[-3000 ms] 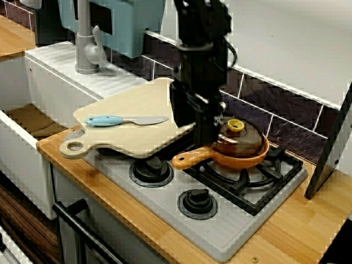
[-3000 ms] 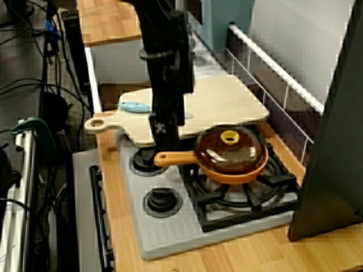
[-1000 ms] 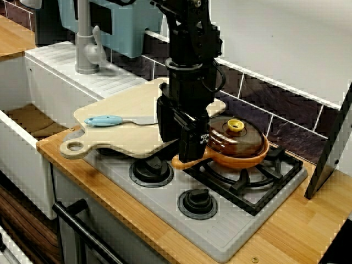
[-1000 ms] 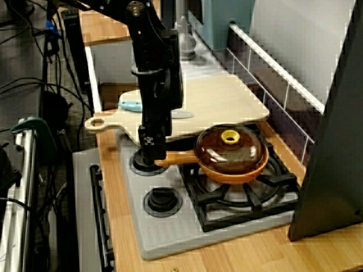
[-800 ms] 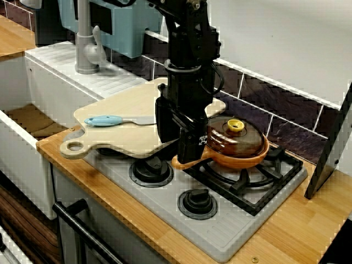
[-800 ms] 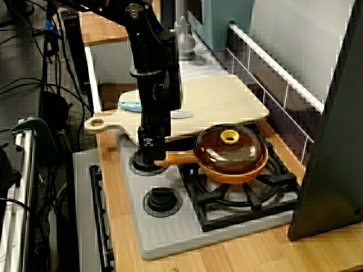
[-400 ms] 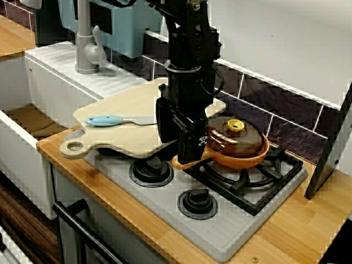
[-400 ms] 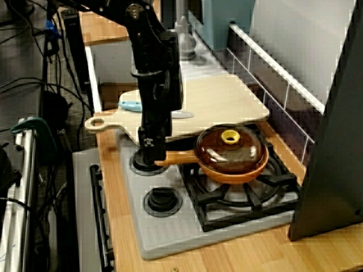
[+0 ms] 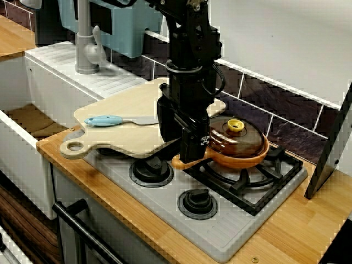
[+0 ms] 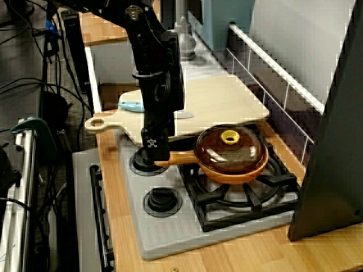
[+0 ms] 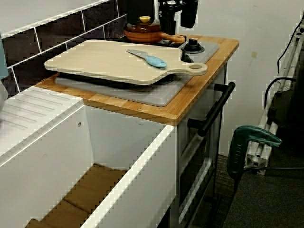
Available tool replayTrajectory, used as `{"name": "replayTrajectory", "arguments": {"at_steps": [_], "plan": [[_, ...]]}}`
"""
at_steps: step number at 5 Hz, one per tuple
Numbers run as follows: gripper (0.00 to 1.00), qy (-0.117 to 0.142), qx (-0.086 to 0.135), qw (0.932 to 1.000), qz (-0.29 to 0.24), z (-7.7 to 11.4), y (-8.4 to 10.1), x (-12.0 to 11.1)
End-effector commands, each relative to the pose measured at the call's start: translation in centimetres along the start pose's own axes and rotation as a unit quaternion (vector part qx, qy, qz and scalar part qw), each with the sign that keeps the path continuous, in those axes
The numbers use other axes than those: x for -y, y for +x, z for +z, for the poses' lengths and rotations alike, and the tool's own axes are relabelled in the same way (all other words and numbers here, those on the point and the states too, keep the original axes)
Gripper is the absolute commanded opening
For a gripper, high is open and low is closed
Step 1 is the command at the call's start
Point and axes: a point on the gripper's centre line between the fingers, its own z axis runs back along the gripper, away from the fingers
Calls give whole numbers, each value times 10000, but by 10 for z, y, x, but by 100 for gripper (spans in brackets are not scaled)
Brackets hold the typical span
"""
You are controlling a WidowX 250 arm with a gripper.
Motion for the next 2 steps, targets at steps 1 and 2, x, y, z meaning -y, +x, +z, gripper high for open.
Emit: {"name": "replayTrajectory", "arguments": {"at_steps": [1,2], "plan": [[100,143,224,9996,83,1,15,3],[100,198,175,9996,115,-6,18,3]]}}
